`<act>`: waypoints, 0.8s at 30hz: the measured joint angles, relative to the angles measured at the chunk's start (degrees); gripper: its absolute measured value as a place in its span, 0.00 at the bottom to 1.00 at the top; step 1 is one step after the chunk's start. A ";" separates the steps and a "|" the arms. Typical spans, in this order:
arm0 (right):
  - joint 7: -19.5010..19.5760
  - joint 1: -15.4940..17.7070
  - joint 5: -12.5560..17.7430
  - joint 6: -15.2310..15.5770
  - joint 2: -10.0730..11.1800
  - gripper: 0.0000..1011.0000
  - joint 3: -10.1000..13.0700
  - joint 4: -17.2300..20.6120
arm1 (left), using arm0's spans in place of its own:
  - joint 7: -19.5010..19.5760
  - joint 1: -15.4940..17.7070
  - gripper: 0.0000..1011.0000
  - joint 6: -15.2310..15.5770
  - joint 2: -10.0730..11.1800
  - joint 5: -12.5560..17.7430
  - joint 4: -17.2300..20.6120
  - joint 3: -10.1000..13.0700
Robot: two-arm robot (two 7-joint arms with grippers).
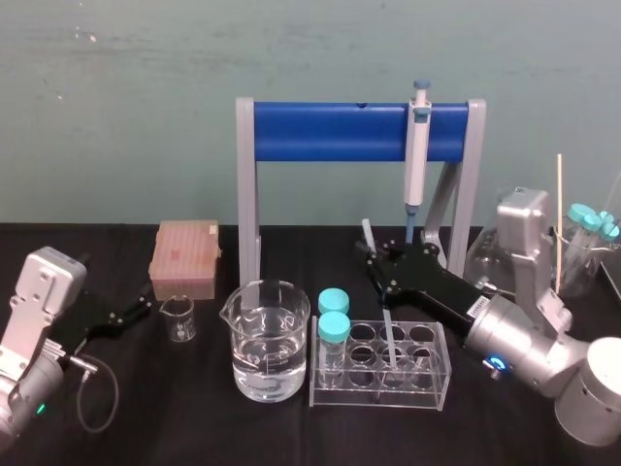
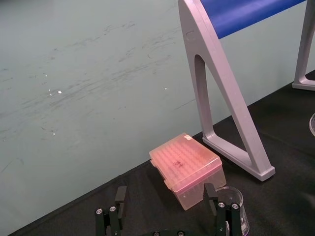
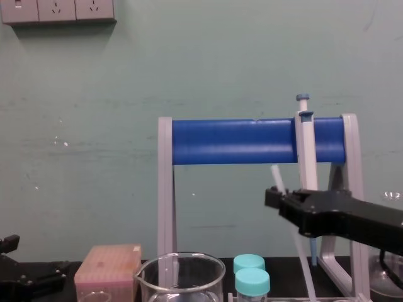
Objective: Pick up the stirring rod with one hand, then place it down.
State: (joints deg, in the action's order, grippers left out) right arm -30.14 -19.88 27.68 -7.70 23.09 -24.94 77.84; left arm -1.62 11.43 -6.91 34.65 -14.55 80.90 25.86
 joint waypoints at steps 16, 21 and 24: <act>-0.93 4.38 5.95 -5.93 -0.85 0.07 8.05 7.13 | 0.00 0.00 0.99 0.00 0.00 0.00 0.00 0.00; -0.53 3.65 6.38 -7.07 -0.85 0.07 9.94 8.74 | 0.00 0.00 0.99 0.00 0.00 0.00 0.00 0.00; -0.46 3.26 6.12 -7.37 -0.50 0.07 10.66 9.02 | 0.00 0.00 0.99 0.00 0.00 0.00 0.00 0.00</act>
State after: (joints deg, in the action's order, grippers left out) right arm -30.59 -16.62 33.81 -15.07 22.58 -14.28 86.86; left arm -1.62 11.43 -6.91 34.65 -14.55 80.90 25.86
